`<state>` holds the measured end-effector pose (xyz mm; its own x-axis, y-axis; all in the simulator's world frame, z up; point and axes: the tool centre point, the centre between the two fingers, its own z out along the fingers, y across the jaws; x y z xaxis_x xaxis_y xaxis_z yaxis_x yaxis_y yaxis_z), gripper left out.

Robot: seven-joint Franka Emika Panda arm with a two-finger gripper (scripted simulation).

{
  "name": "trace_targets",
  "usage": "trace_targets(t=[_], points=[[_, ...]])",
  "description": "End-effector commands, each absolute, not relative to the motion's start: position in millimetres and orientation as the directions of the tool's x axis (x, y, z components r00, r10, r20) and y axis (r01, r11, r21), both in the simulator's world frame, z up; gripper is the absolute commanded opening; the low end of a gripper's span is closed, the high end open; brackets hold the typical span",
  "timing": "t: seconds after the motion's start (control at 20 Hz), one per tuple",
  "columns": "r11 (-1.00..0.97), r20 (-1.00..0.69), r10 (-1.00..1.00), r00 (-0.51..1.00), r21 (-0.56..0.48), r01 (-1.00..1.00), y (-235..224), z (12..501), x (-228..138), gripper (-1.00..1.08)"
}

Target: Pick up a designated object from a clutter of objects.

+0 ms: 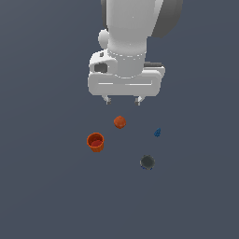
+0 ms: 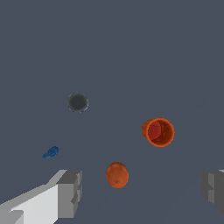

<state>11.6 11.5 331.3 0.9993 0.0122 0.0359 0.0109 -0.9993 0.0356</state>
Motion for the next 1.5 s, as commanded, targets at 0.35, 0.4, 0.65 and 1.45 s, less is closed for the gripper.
trace_targets(t=[0.35,0.4,0.65,1.45], points=[[-0.999,0.027,0.025,0.999,0.031,0.024,13,330,12,0.28],[-0.999,0.027,0.025,0.999,0.031,0.024,13,330,12,0.28],[-1.000,0.023,-0.007,1.000,0.018,-0.008,11,324,13,0.28],[-0.851,-0.096,-0.502,0.859,-0.122,-0.511,-34,233,12,0.28]])
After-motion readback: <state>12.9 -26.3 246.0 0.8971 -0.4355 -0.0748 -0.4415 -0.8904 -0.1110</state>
